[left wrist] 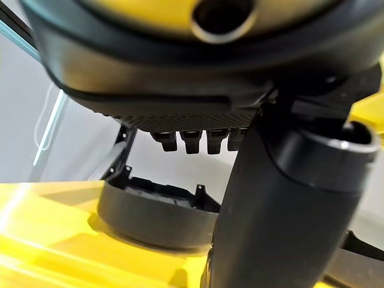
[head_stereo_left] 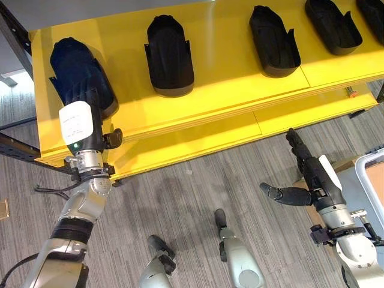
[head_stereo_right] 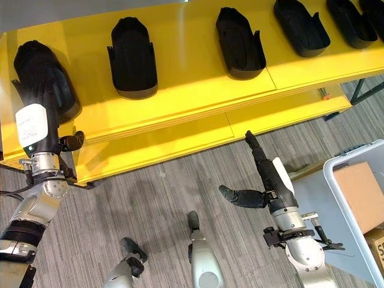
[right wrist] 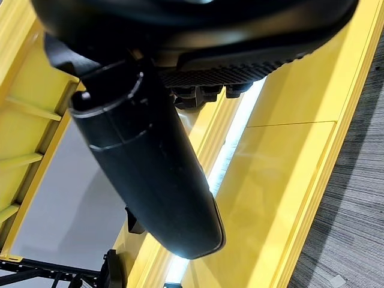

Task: Move parts from the plastic box to the shelf.

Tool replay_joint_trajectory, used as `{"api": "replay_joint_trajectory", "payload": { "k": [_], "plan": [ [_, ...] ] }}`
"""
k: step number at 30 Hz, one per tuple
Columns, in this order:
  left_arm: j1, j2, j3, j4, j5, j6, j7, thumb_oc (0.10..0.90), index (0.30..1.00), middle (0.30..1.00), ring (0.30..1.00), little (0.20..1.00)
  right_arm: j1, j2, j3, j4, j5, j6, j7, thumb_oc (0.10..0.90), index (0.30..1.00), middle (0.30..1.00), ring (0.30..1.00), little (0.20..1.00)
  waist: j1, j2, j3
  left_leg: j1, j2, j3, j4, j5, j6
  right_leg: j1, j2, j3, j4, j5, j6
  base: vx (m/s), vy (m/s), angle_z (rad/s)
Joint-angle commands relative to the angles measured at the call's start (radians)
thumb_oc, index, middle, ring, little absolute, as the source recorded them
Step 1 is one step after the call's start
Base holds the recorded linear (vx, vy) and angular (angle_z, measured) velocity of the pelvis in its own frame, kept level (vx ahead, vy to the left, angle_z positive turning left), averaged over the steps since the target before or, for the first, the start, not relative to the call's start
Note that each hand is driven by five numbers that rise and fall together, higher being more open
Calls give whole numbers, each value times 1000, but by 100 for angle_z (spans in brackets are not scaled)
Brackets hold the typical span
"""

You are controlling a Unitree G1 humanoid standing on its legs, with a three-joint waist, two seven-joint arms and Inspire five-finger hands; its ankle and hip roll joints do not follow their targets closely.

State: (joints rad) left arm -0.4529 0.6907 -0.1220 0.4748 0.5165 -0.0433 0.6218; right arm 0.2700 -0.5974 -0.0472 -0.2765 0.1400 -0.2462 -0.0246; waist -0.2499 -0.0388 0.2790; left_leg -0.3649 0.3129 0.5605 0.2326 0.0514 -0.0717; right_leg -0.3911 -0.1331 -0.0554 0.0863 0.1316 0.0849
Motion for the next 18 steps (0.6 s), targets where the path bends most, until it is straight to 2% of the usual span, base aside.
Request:
{"api": "replay_joint_trajectory", "payload": {
  "k": [1, 18],
  "plan": [
    [-111, 37, 40, 47, -27, -13, 41, 900, 1000, 1000, 1000, 1000, -22, -69, -27, -123, 32, -103, -44, 900, 1000, 1000, 1000, 1000, -23, 15, -73, 27, 102, -113, 72, -57, -93, 11, -48, 42, 95, -93, 50, 0, 0, 0],
    [-161, 115, 42, 145, -56, 7, 51, 900, 1000, 1000, 1000, 1000, -11, -81, -31, -141, 46, -108, -32, 900, 1000, 1000, 1000, 1000, -24, 13, -66, 1, 104, -124, 87, -61, -92, -8, -48, 40, 103, -92, 51, 1, 0, 0]
  ]
}}
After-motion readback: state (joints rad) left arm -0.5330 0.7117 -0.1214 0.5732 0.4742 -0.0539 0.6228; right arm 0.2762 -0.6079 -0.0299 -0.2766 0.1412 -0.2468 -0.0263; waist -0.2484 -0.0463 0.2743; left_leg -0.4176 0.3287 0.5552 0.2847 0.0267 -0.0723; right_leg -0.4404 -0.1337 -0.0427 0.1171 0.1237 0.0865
